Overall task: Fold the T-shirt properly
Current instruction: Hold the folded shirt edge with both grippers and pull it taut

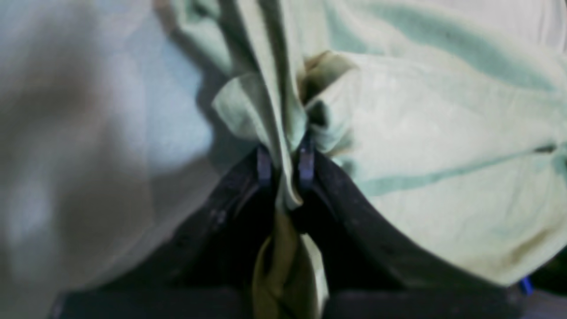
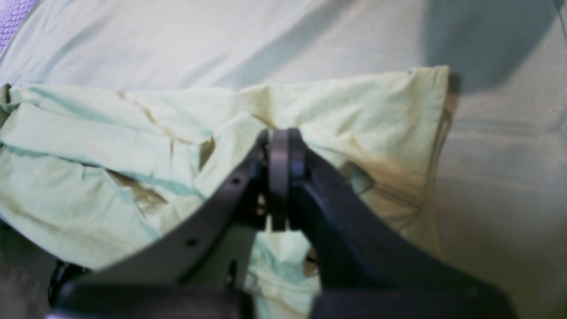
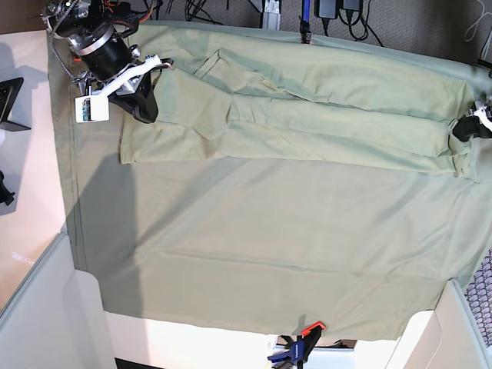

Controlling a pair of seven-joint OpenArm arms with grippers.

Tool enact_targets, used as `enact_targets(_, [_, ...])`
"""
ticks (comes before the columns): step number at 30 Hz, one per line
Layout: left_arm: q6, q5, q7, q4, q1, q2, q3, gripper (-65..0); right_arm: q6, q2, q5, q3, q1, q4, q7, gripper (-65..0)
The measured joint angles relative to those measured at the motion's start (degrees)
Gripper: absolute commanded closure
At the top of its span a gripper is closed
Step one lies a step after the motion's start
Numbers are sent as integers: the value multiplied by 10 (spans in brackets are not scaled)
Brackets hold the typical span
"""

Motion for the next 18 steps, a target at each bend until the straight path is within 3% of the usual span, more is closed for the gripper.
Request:
enact_targets(6, [0,17,-2,34,-2,-11,-54,0,0,0,2,7,0,4,0,0])
enact_targets(18, [-2,139,-81,29,-10,-26,-57,0,0,0,39,76,13,13,2,0])
